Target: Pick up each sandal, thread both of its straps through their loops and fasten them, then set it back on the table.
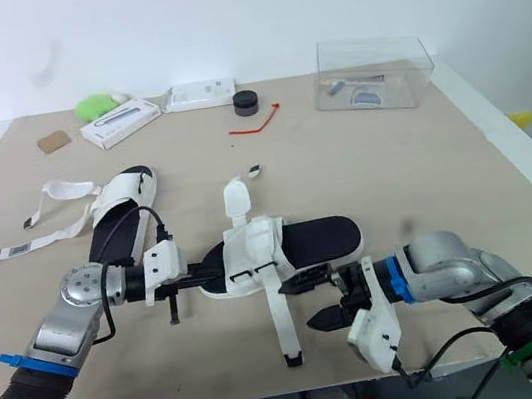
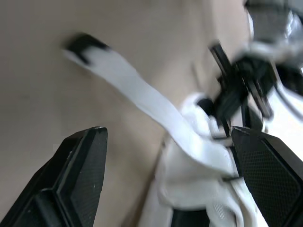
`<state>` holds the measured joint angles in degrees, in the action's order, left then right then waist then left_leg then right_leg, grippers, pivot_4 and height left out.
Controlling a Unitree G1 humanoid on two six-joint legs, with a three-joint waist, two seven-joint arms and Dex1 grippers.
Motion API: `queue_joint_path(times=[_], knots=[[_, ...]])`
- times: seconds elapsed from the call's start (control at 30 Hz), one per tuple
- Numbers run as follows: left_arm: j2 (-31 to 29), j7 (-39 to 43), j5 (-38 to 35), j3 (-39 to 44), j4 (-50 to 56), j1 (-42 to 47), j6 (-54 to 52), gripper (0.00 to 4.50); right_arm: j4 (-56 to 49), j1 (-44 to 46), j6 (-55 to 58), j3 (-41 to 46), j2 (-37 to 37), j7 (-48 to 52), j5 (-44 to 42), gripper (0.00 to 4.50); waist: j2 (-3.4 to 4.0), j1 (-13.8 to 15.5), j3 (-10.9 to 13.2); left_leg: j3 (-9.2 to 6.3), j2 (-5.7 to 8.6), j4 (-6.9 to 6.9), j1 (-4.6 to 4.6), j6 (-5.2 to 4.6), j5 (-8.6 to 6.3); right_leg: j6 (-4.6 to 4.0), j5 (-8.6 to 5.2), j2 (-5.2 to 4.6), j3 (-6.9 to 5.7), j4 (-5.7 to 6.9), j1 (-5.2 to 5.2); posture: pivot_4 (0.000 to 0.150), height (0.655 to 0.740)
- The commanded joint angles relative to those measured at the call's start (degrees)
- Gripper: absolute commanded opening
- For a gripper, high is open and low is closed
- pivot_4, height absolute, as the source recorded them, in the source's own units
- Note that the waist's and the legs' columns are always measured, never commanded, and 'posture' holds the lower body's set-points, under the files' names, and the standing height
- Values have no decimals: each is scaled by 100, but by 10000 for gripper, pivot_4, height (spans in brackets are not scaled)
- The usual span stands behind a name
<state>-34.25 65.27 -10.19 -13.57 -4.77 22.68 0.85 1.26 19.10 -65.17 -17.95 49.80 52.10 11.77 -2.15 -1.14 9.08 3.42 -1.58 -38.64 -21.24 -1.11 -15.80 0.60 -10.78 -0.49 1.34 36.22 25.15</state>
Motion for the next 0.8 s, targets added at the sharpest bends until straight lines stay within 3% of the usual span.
queue_joint_path(times=[0.03, 0.57, 0.67, 0.8], knots=[[-76, 15, 211, -137, -50, -171, -144, 0, -38, 310, -350, -115, -220, -272, 97, 44429, 0, 0, 0, 3, 0, 0, 4, 0, 0, 0, 0, 0, 3, 1, -1, 1500, 7400], [-119, -44, 206, -103, 105, -284, -255, 0, 372, 936, -11, -920, -405, -282, 179, 44429, -1, -4, -1, 45, -6, 1, 25, -1, 0, -20, 3, 7, 60, 6, -1, 1500, 7400], [-114, -60, 213, -101, 104, -303, -256, 0, 305, 957, 112, -1035, -362, -224, -20, 38563, -1, -4, -1, 46, -7, 2, 27, -1, 0, -20, 4, 9, 61, 7, -1, 1500, 7400], [-109, -72, 224, -98, 76, -323, -241, 0, 161, 891, 492, -1136, -322, -114, -586, 23603, -1, -4, -1, 49, -8, 4, 29, -1, 0, -20, 5, 10, 65, 9, -1, 1500, 7400]])
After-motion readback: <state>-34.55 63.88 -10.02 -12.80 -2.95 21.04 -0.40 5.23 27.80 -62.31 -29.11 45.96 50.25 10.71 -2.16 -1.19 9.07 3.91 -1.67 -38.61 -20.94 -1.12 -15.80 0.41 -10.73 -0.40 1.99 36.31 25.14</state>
